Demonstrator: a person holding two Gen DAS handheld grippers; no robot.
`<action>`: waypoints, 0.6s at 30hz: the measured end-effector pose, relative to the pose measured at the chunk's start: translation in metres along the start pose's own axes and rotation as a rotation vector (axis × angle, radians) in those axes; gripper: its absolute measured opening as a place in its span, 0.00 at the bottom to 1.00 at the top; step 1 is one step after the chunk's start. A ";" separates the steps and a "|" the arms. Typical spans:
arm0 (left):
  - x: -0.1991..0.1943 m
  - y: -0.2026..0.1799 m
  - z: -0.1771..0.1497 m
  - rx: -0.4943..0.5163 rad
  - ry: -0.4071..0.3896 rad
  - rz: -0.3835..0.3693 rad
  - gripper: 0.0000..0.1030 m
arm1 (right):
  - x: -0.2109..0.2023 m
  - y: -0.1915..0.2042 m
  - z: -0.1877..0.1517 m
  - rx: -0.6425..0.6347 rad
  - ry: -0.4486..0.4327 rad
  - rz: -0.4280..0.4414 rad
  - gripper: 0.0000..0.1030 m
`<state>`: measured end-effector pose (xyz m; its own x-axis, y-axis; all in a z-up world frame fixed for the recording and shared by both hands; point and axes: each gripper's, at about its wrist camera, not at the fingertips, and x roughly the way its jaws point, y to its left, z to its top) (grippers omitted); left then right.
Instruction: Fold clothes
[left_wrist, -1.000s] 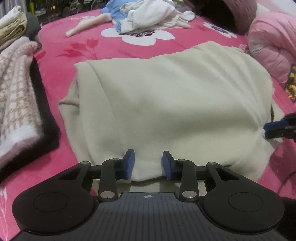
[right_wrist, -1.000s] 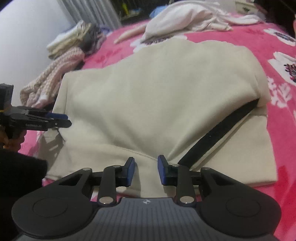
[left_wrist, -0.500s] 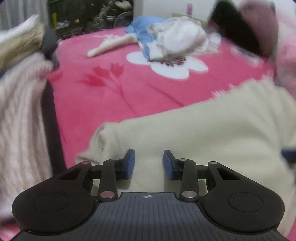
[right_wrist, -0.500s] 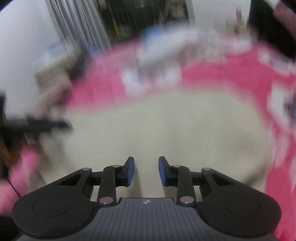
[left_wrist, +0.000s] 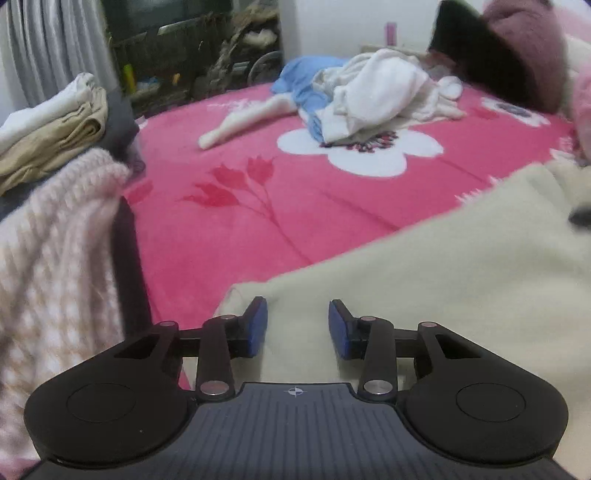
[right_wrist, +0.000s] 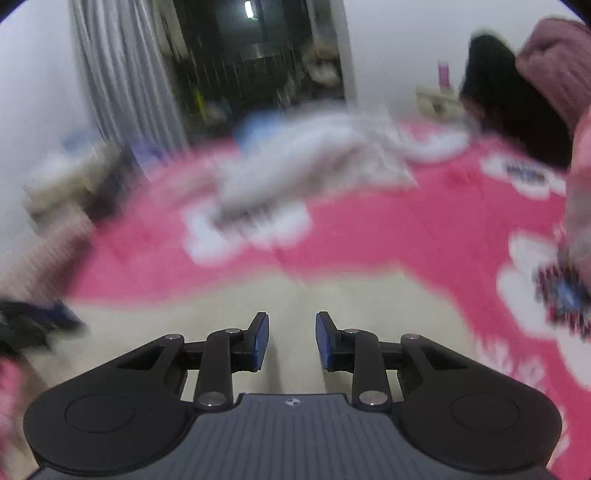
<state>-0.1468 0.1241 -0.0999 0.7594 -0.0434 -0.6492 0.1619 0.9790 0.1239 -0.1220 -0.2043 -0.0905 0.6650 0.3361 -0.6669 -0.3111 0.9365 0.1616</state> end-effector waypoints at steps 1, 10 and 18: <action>-0.005 -0.003 -0.004 0.044 -0.014 0.007 0.37 | 0.004 -0.008 -0.017 0.017 -0.014 0.022 0.28; -0.038 0.001 0.038 -0.015 -0.074 -0.066 0.38 | -0.026 -0.023 0.018 0.124 -0.019 0.097 0.30; 0.026 0.000 0.025 -0.082 0.044 0.005 0.39 | 0.004 -0.022 0.041 0.067 -0.085 -0.060 0.29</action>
<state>-0.1110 0.1176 -0.0979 0.7315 -0.0319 -0.6811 0.1049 0.9923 0.0662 -0.0845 -0.2196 -0.0667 0.7373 0.2839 -0.6131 -0.2250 0.9588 0.1734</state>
